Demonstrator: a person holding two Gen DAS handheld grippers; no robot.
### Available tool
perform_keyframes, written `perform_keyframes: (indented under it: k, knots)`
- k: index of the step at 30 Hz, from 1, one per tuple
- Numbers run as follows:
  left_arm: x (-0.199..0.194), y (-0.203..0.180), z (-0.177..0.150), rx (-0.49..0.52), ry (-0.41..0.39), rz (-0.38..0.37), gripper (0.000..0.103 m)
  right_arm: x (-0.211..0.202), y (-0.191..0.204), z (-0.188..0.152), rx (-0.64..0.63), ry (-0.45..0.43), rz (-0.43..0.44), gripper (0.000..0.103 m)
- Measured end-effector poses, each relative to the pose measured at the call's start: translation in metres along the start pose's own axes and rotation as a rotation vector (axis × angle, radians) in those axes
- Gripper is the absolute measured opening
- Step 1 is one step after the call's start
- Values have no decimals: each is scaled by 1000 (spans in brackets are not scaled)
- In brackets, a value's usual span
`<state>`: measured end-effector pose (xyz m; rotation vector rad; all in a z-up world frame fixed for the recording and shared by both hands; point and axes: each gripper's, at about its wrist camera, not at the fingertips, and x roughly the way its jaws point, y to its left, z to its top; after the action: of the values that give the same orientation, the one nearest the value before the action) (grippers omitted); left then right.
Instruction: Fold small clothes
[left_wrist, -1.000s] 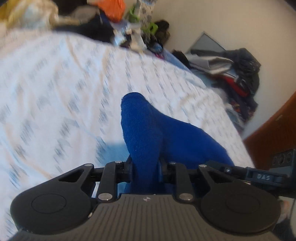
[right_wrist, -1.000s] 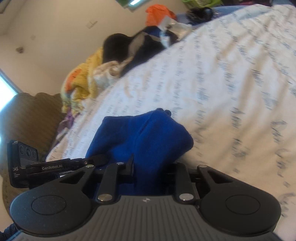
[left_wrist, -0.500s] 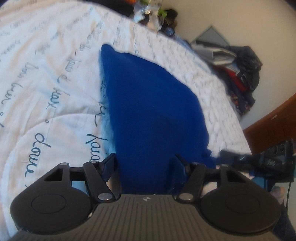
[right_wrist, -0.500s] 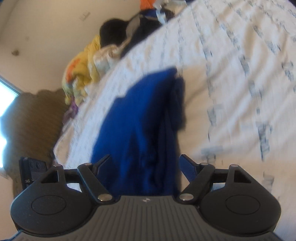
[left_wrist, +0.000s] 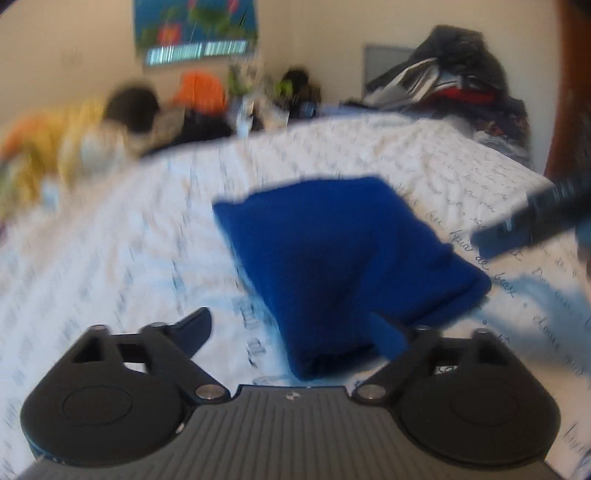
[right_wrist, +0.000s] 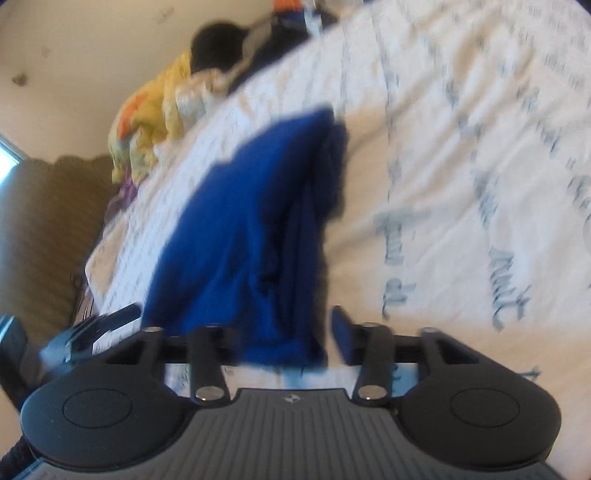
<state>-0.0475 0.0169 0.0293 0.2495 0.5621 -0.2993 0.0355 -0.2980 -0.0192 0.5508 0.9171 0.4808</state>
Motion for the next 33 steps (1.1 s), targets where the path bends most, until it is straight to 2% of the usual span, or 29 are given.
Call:
perform_keyframes:
  k: [2,3,6,8,10,11,12,15,17,19,20,21,22,23,24,28,29,31,33]
  knots:
    - [6,-17,-1,113,9,50,87,-12,14,3,-80,-88,25,61]
    - [12,-24,-4,156,21,70,81,-10,21,6,-110,-90,24,60]
    - [34,-42,-13,271,59,103,75,10,43,15,-226,-52,-62,60]
    - [37,-46,-18,298,47,90,71,25,51,16,-283,-4,-78,60]
    - [41,-44,-16,289,49,68,64,45,54,14,-295,60,-110,48]
    - [43,-40,-15,270,57,56,47,51,53,13,-298,84,-124,20]
    - [46,-35,-13,246,76,53,30,54,53,10,-306,96,-128,6]
    - [37,-15,-11,167,96,16,26,38,54,9,-303,79,-93,6]
    - [31,-9,-14,164,104,10,26,15,48,5,-287,48,-70,6]
    - [30,-7,-15,135,111,-6,27,15,39,0,-267,53,-94,5]
    - [31,-5,-15,109,121,-26,32,26,32,-5,-272,90,-128,5]
    - [31,-4,-14,87,132,-30,46,34,27,-11,-276,111,-146,5]
    - [29,-1,-14,68,136,-31,53,30,24,-15,-269,54,-123,5]
    - [25,3,-13,50,138,-37,67,29,22,-14,-241,58,-122,5]
    - [19,7,-12,20,128,-40,74,25,21,-11,-201,72,-119,8]
    - [4,21,10,-98,43,-97,83,1,26,8,-143,-41,-34,8]
    - [8,17,18,-82,16,-84,86,2,32,16,-147,-57,-18,8]
    - [25,-2,32,3,-25,-37,86,19,53,39,-181,-75,7,8]
    - [48,-22,41,70,-21,-44,87,47,71,60,-220,-65,37,10]
